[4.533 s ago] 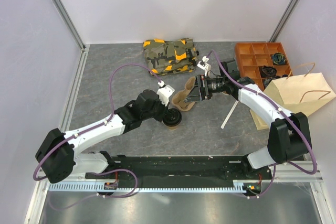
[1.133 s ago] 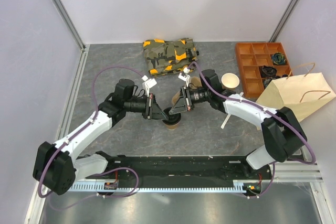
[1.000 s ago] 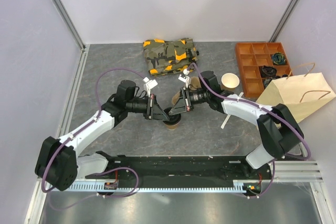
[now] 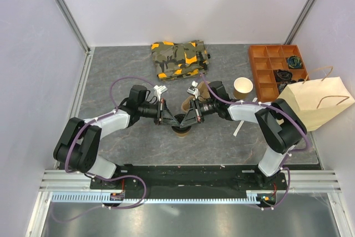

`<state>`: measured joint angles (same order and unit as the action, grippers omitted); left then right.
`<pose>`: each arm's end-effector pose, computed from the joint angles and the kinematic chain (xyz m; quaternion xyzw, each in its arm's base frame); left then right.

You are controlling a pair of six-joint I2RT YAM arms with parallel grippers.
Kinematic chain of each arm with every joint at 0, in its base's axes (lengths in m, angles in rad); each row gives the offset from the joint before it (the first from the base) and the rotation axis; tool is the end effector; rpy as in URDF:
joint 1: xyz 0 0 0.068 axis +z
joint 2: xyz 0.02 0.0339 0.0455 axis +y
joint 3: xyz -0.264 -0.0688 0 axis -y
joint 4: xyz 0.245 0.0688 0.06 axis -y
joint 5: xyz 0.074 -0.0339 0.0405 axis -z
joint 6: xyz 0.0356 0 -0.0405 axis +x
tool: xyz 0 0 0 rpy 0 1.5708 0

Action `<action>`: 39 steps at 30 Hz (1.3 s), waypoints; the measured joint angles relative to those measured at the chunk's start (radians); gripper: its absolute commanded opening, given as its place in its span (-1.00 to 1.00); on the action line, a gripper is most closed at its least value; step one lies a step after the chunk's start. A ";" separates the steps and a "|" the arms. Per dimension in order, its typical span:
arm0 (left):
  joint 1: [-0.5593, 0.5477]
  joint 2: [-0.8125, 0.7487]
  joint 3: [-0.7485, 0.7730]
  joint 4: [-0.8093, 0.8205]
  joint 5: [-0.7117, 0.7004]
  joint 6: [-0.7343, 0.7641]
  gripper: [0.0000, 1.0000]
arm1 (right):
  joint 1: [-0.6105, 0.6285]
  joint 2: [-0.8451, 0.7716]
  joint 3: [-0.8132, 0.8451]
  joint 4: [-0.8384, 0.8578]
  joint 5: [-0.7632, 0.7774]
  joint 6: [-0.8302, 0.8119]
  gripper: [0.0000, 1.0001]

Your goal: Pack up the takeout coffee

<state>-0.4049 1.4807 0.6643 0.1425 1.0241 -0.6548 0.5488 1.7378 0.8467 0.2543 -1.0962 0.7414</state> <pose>0.2454 -0.1383 0.1813 0.1129 0.8059 -0.5720 0.1030 0.2711 0.2029 0.1673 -0.1602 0.7811 0.6028 0.0273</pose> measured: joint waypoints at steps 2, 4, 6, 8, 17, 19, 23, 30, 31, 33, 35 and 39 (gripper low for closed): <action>0.000 0.002 0.000 0.002 0.002 0.000 -0.96 | -0.004 0.008 -0.002 0.010 -0.014 0.008 -1.00; 0.000 0.002 0.000 -0.003 -0.007 0.004 -0.96 | -0.007 0.014 -0.002 0.023 -0.028 0.016 -1.00; 0.002 0.006 0.000 -0.018 -0.023 0.006 -0.96 | -0.008 0.014 -0.003 0.031 -0.028 0.018 -1.00; 0.004 0.005 0.003 -0.026 -0.029 0.006 -0.96 | -0.008 0.014 -0.003 0.035 -0.027 0.018 -1.00; 0.004 0.022 0.033 -0.079 -0.040 0.018 -0.96 | -0.010 0.016 -0.002 0.036 -0.025 0.018 -1.00; 0.004 0.023 0.038 -0.090 -0.042 0.020 -0.96 | -0.010 0.015 -0.002 0.037 -0.025 0.019 -0.97; 0.004 0.026 0.045 -0.104 -0.043 0.024 -0.96 | -0.010 0.002 0.013 -0.004 -0.011 0.004 -0.86; 0.004 0.039 0.068 -0.138 -0.045 0.033 -0.96 | -0.010 -0.074 0.135 -0.148 0.029 -0.085 -0.84; 0.004 0.039 0.071 -0.143 -0.046 0.035 -0.96 | -0.010 -0.089 0.155 -0.188 0.047 -0.117 -0.86; 0.004 0.039 0.073 -0.150 -0.047 0.039 -0.96 | -0.010 -0.114 0.205 -0.303 0.097 -0.195 -0.88; 0.003 0.039 0.076 -0.155 -0.049 0.043 -0.96 | -0.009 -0.131 0.256 -0.424 0.173 -0.291 -0.86; 0.003 0.039 0.077 -0.158 -0.050 0.045 -0.96 | 0.001 -0.171 0.311 -0.615 0.360 -0.453 -0.86</action>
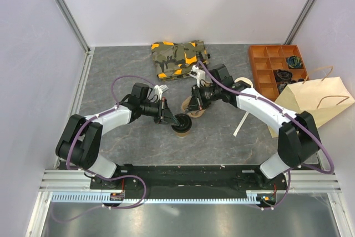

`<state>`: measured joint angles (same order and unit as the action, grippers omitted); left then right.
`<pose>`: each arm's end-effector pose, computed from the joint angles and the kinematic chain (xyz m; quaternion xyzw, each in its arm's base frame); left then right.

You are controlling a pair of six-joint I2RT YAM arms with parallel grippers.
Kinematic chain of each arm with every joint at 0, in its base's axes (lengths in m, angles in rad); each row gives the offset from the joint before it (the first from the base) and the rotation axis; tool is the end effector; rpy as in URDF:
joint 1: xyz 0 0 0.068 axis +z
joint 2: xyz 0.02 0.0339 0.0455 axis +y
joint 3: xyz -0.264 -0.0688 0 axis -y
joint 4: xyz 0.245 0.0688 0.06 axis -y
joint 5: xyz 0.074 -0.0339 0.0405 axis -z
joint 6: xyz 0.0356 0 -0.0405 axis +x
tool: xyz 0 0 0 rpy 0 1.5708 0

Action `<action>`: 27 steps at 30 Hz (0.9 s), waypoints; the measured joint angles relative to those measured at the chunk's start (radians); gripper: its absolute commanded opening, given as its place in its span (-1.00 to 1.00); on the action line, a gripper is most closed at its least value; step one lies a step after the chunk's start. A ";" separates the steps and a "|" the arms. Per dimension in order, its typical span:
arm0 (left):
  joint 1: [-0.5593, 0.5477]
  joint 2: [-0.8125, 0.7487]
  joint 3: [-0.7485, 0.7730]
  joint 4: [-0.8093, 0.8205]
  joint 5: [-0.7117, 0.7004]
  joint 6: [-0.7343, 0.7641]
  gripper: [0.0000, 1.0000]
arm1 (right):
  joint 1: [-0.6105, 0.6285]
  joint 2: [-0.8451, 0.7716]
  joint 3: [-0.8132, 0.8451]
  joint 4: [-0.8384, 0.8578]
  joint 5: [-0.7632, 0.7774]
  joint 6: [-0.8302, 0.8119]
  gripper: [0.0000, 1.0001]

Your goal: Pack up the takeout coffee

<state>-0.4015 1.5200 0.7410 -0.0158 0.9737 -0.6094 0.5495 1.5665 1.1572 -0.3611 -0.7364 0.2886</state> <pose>0.2545 -0.1400 0.1806 0.0912 0.8321 -0.5408 0.0829 0.2771 0.1977 0.2651 -0.2508 0.8337 0.4507 0.1972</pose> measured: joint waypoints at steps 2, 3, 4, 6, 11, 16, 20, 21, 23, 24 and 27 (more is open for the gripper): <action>0.000 0.000 0.001 -0.002 0.000 0.001 -0.96 | 0.018 -0.016 0.020 -0.077 0.097 -0.064 -0.86; 0.000 0.000 0.001 -0.002 0.000 0.001 -0.96 | 0.031 -0.021 0.030 -0.107 0.142 -0.092 -0.86; 0.000 0.000 0.001 -0.002 0.000 0.001 -0.96 | 0.045 -0.023 0.038 -0.129 0.178 -0.113 -0.85; 0.000 0.000 0.001 -0.002 -0.001 0.002 -0.96 | 0.076 -0.028 0.045 -0.160 0.249 -0.151 -0.82; 0.000 0.000 0.003 -0.008 -0.002 0.006 -0.96 | 0.124 -0.028 0.045 -0.217 0.338 -0.201 -0.72; -0.002 0.001 0.006 -0.014 -0.005 0.009 -0.96 | 0.148 -0.027 0.056 -0.250 0.390 -0.224 -0.68; -0.003 0.001 0.010 -0.020 -0.007 0.013 -0.96 | 0.161 -0.027 0.068 -0.257 0.403 -0.235 -0.68; -0.004 0.001 0.011 -0.021 -0.007 0.013 -0.96 | 0.162 -0.027 0.068 -0.259 0.405 -0.237 -0.68; -0.004 0.002 0.012 -0.024 -0.007 0.015 -0.96 | 0.162 -0.027 0.068 -0.265 0.405 -0.237 -0.66; -0.004 0.002 0.012 -0.025 -0.008 0.016 -0.96 | 0.162 -0.027 0.068 -0.266 0.404 -0.237 -0.66; -0.004 0.002 0.012 -0.026 -0.008 0.017 -0.96 | 0.161 -0.027 0.068 -0.266 0.400 -0.237 -0.66</action>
<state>-0.4053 1.5215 0.7532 -0.0414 0.9661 -0.5926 0.7109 1.5394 1.2255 -0.6266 -0.3363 0.0521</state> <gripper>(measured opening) 0.026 0.168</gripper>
